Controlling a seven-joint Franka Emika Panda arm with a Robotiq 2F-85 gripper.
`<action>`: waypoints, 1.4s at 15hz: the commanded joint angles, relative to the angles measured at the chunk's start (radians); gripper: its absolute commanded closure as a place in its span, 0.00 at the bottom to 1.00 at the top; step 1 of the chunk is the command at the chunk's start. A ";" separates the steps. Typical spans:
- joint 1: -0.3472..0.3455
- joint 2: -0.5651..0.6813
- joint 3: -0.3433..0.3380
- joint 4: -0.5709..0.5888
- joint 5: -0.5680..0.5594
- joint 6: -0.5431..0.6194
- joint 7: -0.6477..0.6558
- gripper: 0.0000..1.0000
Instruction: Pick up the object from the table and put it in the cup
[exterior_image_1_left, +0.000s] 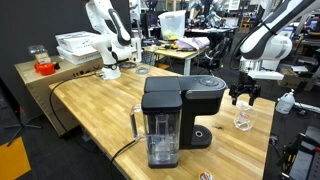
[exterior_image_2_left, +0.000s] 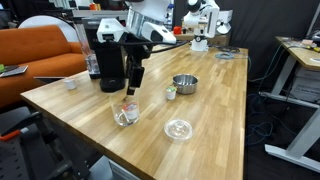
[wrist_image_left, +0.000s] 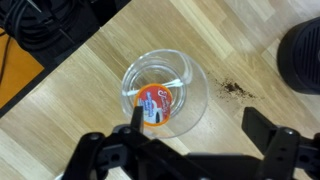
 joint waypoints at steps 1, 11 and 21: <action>0.008 -0.066 0.019 -0.025 -0.007 -0.004 -0.024 0.00; 0.057 -0.361 0.043 -0.177 -0.232 -0.050 0.054 0.00; 0.053 -0.597 0.010 -0.280 -0.372 -0.124 -0.116 0.00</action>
